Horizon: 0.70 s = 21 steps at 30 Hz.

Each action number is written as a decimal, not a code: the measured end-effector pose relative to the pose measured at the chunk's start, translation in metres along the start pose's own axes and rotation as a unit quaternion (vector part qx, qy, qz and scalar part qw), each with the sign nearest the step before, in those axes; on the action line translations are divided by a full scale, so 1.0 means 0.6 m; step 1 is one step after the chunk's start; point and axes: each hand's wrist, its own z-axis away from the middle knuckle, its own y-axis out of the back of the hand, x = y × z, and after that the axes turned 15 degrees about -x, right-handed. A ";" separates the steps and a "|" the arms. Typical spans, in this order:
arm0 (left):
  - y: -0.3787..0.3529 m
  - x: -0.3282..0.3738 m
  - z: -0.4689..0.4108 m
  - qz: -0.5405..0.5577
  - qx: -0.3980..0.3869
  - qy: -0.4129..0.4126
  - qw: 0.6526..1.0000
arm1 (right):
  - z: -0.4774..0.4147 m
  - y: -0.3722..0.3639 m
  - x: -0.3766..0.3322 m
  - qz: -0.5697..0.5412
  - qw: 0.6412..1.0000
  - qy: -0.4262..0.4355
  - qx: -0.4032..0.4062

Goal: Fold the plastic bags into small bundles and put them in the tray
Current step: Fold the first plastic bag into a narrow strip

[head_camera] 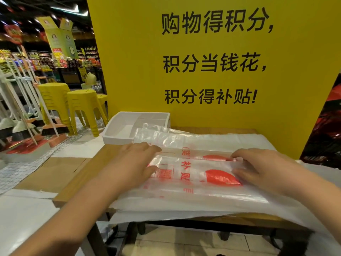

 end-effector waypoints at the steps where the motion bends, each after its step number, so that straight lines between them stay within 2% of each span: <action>1: -0.012 0.005 0.004 -0.023 0.025 -0.013 0.999 | 0.002 -0.007 -0.006 0.024 1.000 0.001 0.014; 3: -0.027 0.022 0.010 -0.009 0.038 -0.061 0.997 | 0.000 -0.025 -0.023 0.044 0.997 0.027 0.056; 5: -0.036 0.046 0.012 0.025 -0.009 -0.109 0.994 | 0.001 -0.040 -0.057 -0.003 0.994 0.079 0.071; 9: -0.058 0.074 0.010 0.029 -0.090 -0.108 0.990 | 0.002 -0.069 -0.109 -0.097 0.986 0.131 0.018; 15: -0.082 0.067 0.020 0.079 -0.105 -0.073 0.989 | 0.014 -0.076 -0.077 -0.139 0.984 0.078 -0.075; 21: -0.085 0.065 0.019 0.085 -0.106 -0.031 0.990 | 0.068 -0.083 0.051 -0.156 0.978 -0.067 -0.121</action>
